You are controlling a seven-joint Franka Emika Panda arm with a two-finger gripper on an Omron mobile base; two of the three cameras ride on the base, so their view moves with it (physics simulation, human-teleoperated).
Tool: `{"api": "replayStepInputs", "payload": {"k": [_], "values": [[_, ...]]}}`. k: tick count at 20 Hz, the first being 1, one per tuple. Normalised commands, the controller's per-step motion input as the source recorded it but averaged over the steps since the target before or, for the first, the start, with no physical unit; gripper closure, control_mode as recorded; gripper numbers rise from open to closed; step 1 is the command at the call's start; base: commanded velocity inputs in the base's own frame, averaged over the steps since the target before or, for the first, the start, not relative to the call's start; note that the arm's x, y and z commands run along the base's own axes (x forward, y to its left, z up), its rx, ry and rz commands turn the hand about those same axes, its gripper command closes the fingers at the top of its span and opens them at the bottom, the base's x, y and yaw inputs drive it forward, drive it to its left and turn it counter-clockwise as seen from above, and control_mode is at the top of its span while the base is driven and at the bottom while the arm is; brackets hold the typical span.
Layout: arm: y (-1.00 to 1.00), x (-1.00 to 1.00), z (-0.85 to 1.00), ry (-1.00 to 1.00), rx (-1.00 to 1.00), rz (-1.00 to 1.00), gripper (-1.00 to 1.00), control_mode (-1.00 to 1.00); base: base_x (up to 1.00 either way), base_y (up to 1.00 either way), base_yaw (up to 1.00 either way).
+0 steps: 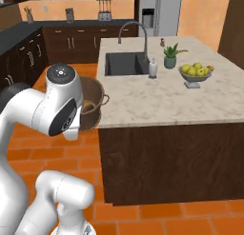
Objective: Open the cabinet, pick up the bread from the cabinet and place it in the basket. Then move the basket to the dining counter.
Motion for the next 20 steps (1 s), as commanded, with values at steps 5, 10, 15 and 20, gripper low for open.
{"api": "replayStepInputs", "payload": {"k": [5, 10, 15, 20], "values": [[0.00, 0.00, 0.00, 0.00, 0.00, 0.00, 1.00, 1.00, 0.64, -0.98, 0.48], [0.00, 0.00, 0.00, 0.00, 0.00, 0.00, 1.00, 1.00, 0.85, -0.55, 0.33], [0.00, 0.00, 0.00, 0.00, 0.00, 0.00, 1.00, 1.00, 0.49, -0.10, 0.15], [0.00, 0.00, 0.00, 0.00, 0.00, 0.00, 1.00, 1.00, 0.62, -0.15, 0.14]]}}
